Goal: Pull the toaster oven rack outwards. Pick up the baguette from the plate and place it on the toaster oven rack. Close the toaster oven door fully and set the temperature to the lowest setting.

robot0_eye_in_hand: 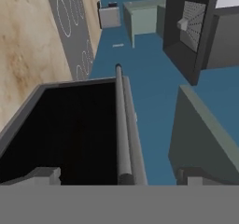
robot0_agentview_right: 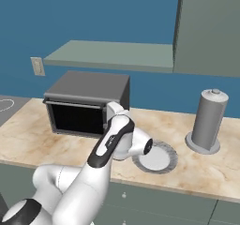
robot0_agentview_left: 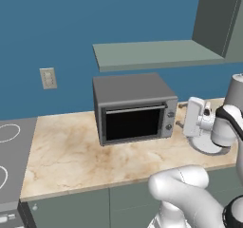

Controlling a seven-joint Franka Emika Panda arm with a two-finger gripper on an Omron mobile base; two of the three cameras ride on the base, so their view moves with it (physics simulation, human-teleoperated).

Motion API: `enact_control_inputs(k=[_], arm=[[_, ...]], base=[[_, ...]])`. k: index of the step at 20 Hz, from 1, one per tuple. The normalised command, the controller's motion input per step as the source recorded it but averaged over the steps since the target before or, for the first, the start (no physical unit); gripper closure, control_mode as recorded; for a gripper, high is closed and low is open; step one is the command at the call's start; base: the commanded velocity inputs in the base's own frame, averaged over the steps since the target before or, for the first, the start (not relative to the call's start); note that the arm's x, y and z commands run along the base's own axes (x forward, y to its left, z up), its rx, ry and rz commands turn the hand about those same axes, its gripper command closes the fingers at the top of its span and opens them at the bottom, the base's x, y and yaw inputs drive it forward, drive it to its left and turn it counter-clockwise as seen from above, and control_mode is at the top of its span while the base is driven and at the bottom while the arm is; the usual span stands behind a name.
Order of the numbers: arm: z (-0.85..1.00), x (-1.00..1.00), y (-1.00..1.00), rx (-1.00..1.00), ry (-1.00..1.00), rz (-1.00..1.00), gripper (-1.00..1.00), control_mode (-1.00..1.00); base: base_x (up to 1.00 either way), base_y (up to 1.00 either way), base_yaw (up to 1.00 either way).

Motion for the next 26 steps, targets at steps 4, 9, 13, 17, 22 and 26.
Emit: enact_control_inputs(k=[4,9,13,17,22,26], arm=[[-0.11,0.22,0.00,0.00,0.00,0.00,-1.00,-1.00],[-0.11,0.22,-0.01,0.00,0.00,0.00,-1.00,-1.00],[-0.14,0.11,-0.06,0.00,0.00,0.00,-1.00,-1.00],[-0.12,0.08,-0.14,0.00,0.00,0.00,-1.00,-1.00],[-0.04,0.14,-0.01,0.00,0.00,0.00,-1.00,-1.00],[-0.06,0.18,0.00,0.00,0.00,0.00,-1.00,-1.00]], base=[[0.00,0.00,0.00],[0.00,0.00,0.00],[0.00,0.00,0.00],[0.00,0.00,0.00],[0.00,0.00,0.00],[0.00,0.00,0.00]])
